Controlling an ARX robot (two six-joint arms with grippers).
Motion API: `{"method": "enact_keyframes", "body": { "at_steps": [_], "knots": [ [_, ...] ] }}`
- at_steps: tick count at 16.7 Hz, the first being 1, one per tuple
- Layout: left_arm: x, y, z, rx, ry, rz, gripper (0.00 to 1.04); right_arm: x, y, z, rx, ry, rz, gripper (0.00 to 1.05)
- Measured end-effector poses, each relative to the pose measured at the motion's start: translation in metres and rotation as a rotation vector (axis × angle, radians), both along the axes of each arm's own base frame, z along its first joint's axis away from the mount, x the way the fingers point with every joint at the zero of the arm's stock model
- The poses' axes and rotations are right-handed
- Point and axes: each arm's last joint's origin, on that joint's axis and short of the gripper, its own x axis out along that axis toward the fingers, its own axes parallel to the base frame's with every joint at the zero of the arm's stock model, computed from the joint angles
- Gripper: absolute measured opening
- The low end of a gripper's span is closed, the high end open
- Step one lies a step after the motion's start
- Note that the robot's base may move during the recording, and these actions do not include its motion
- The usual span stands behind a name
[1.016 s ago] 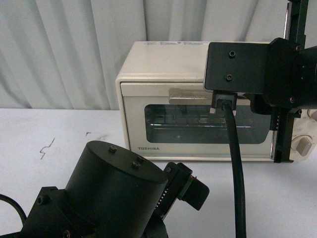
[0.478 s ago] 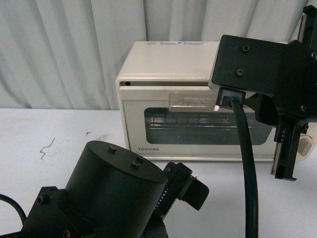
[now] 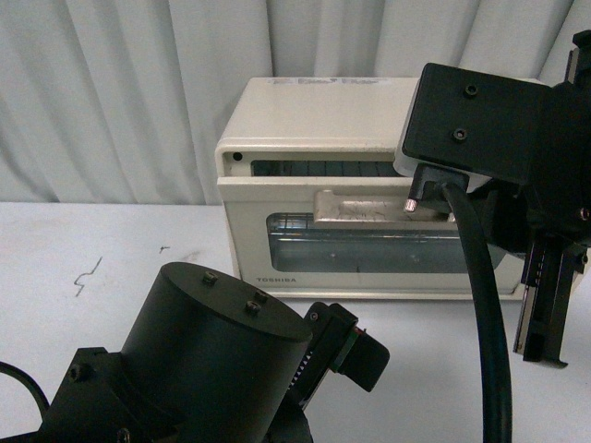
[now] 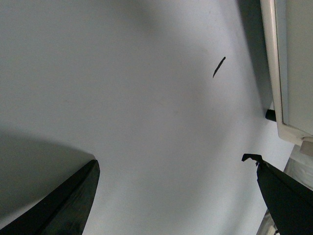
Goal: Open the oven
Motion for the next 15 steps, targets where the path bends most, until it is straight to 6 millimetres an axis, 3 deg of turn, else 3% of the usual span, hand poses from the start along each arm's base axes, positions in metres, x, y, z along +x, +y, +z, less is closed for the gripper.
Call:
{"method": "enact_keyframes", "body": {
  "at_steps": [7,14,15],
  "knots": [
    [0.0,0.0,0.0,0.0,0.0,0.0,0.98,-0.024,0.008,-0.002,0.105,0.288,0.007,0.02],
    [0.0,0.0,0.0,0.0,0.0,-0.001,0.98,-0.029,0.01,0.044,0.225,0.301,0.038,0.02],
    [0.0,0.0,0.0,0.0,0.0,0.0,0.98,-0.028,0.01,0.055,0.248,0.275,0.035,0.44]
  ]
}}
